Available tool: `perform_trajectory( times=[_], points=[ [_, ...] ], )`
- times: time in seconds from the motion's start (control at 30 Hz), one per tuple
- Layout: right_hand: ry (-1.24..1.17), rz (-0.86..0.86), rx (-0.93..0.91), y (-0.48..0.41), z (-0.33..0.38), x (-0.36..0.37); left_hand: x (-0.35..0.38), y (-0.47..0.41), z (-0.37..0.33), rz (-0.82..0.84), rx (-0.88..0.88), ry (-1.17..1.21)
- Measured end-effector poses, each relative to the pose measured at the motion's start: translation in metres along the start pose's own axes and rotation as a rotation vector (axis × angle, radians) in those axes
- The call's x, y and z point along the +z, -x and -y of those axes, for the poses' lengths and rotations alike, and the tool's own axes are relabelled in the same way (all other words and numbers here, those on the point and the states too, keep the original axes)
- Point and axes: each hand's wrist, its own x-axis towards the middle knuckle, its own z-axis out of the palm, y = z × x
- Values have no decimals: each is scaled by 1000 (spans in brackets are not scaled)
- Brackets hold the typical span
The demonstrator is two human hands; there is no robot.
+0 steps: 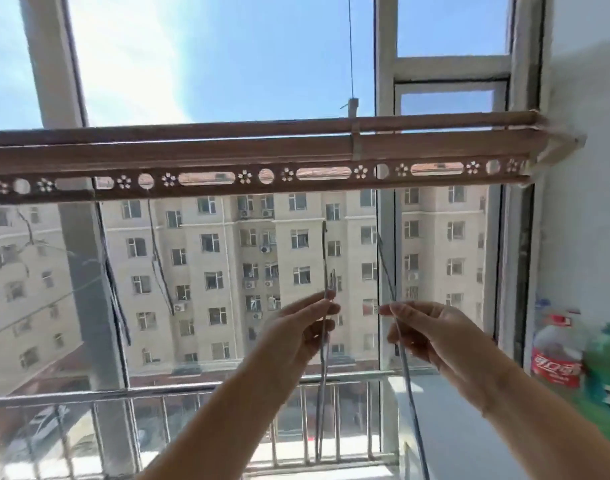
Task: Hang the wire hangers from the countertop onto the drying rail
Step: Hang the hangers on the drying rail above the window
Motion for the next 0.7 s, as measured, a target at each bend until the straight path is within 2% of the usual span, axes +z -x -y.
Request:
perform_trajectory(
  times=[0.2, 0.33, 0.5, 0.7],
  points=[
    [5, 128, -89, -57, 22, 73, -48, -20, -64, -143, 127, 41],
    [-20, 133, -77, -93, 35, 106, -61, -47, -89, -199, 188, 92],
    [-52, 139, -83, -130, 49, 129, -64, -69, -109, -279, 249, 118],
    [-15, 140, -76, -157, 50, 141, -81, -83, -118, -330, 230, 111]
  ],
)
